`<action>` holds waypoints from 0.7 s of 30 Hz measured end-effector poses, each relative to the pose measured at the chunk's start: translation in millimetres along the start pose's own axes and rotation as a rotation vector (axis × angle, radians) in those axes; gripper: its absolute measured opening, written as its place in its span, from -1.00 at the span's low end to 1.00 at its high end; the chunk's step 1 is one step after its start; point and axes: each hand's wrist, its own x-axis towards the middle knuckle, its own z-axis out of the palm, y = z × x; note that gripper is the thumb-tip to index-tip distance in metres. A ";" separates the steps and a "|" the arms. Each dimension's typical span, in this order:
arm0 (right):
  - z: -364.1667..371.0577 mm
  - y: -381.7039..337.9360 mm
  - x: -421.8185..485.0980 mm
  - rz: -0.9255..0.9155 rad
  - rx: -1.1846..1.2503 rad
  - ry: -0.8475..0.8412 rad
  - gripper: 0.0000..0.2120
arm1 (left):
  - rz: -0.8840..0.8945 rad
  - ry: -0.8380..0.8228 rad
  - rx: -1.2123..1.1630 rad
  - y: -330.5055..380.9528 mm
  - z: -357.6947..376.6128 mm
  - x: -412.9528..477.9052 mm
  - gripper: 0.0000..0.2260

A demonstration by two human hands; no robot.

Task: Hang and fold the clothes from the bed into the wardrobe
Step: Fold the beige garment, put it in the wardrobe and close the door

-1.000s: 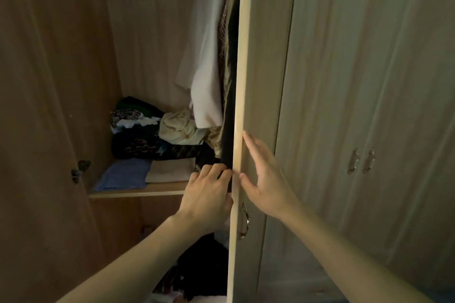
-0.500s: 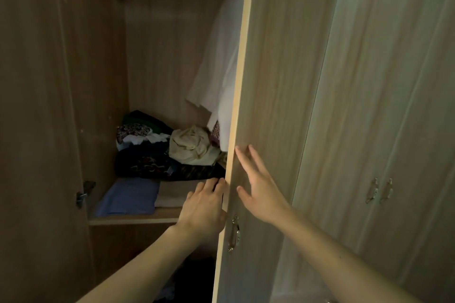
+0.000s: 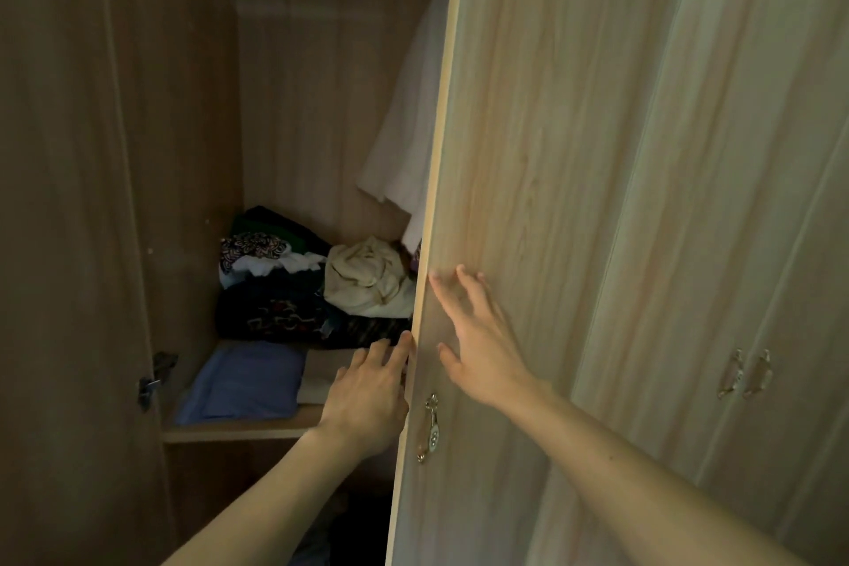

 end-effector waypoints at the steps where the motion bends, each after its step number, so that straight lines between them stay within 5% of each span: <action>1: 3.5 3.3 4.3 -0.018 -0.019 0.006 -0.08 | -0.011 0.000 0.002 -2.6 1.8 2.7 -0.35; 21: 57.9 43.8 78.7 -0.103 -0.161 -0.034 -0.13 | -0.068 0.098 0.188 -45.0 -4.0 41.4 -0.35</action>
